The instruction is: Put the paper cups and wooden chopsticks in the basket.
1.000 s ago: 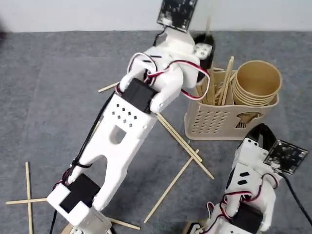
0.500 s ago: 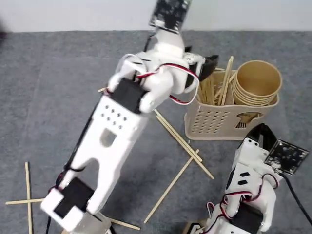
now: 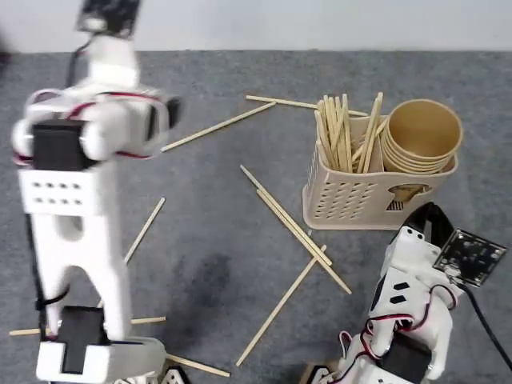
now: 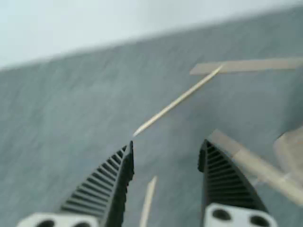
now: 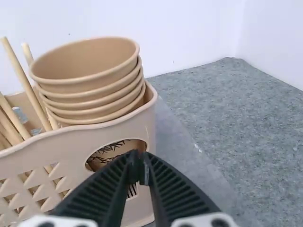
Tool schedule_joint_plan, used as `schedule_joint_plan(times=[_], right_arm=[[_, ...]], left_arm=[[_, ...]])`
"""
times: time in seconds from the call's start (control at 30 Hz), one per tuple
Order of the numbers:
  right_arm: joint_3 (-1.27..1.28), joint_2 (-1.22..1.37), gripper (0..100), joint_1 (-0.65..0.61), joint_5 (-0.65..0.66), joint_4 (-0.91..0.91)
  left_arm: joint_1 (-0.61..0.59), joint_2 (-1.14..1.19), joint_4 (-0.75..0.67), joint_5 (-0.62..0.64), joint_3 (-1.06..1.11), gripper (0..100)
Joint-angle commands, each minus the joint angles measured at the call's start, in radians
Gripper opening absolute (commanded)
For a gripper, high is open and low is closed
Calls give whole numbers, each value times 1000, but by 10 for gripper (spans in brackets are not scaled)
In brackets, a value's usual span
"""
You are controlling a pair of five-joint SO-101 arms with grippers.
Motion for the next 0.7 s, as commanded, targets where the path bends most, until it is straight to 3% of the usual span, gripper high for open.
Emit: schedule_joint_plan(times=[0.0,0.23,0.43,0.67], right_arm=[[-3,-12,9,5,-11,12],[-3,-12,9,2,-11,15],[12,-12,9,-47,-6,10],[20,-12,9,-45,-6,8]], left_arm=[[-124,-48,77,-147,85,179],[-358,-49,86,-457,367,217],[-397,-49,40,-655,642,268],[-396,-48,-339,-671,932,268]])
